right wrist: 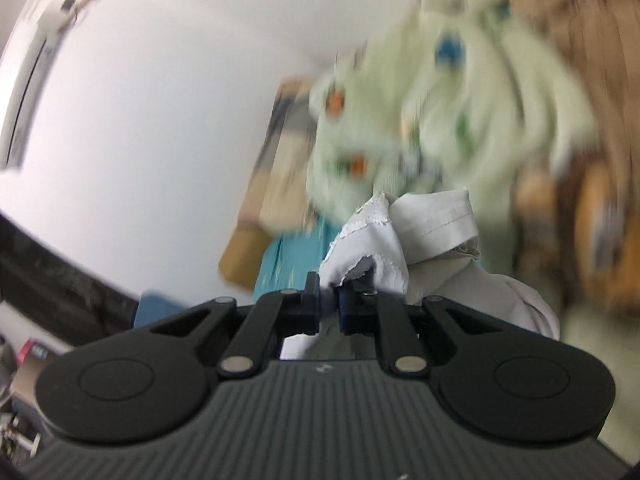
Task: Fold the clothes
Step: 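Carry the folded shirt onto the green blanket and open the left gripper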
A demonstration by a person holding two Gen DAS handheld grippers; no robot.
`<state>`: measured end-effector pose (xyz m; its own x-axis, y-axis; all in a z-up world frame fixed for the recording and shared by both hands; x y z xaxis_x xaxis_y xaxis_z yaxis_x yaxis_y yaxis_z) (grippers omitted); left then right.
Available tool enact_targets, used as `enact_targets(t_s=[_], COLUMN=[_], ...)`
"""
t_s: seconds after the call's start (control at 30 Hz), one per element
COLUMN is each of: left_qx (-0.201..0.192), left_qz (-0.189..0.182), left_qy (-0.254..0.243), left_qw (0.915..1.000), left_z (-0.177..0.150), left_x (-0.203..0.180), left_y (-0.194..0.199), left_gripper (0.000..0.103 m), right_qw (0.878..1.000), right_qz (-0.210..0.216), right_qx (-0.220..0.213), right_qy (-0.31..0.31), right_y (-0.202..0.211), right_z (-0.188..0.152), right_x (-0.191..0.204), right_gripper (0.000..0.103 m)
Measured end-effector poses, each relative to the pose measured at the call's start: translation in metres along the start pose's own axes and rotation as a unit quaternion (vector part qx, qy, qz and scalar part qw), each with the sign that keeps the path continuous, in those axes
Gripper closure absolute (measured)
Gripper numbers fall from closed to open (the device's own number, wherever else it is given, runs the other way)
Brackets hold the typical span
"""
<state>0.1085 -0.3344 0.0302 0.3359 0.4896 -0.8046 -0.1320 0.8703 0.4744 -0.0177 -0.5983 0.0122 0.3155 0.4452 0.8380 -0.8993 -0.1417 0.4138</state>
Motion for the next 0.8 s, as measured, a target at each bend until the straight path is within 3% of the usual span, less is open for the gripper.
enact_targets(t_s=[0.1,0.2,0.3,0.37,0.47,0.53,0.63,0.77,0.8], left_qx=[-0.005,-0.009,-0.014,-0.012,0.020,0.054,0.078,0.078,0.077], left_qz=[-0.035,-0.070,-0.097,-0.082,-0.033,0.007,0.032,0.061,0.068], left_qy=[-0.049,-0.098,-0.146,-0.178,-0.202,-0.206,-0.200,-0.220,-0.227], left_qw=[0.9982,0.9927,0.9844,0.9805,0.9786,0.9771,0.9761,0.9704,0.9686], left_z=[0.035,0.069,0.095,0.085,0.050,0.023,-0.004,-0.006,-0.005], left_x=[-0.057,-0.114,-0.161,-0.156,-0.114,-0.077,-0.041,-0.047,-0.051], left_y=[-0.047,-0.094,-0.142,-0.177,-0.229,-0.256,-0.274,-0.248,-0.240], left_gripper=[0.084,0.084,0.083,0.083,0.083,0.083,0.079,0.074,0.073], right_qw=[0.998,0.986,0.972,0.968,0.970,0.976,0.981,0.979,0.979], right_qz=[0.010,0.027,0.016,-0.007,-0.073,-0.119,-0.150,-0.171,-0.175], right_qx=[-0.054,-0.135,-0.193,-0.211,-0.198,-0.163,-0.120,-0.098,-0.095], right_qy=[0.025,0.091,0.136,0.138,0.119,0.082,0.026,0.043,0.052], right_y=[0.015,0.037,0.045,0.038,0.012,-0.009,-0.032,-0.032,-0.027], right_z=[0.075,0.131,0.154,0.154,0.136,0.117,0.095,0.094,0.093], right_x=[0.021,0.048,0.045,0.019,-0.043,-0.091,-0.144,-0.133,-0.124], right_gripper=[0.091,0.091,0.091,0.091,0.091,0.091,0.091,0.089,0.083])
Point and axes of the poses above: each gripper's, at about its wrist camera, not at the fingertips, and y roughly against the way its jaws point, x to its left, z to its top, the point moved 6 cm from there along -y, roughly the way its jaws point, and after that the axes turned 13 degrees about x, right-handed, at the moved point
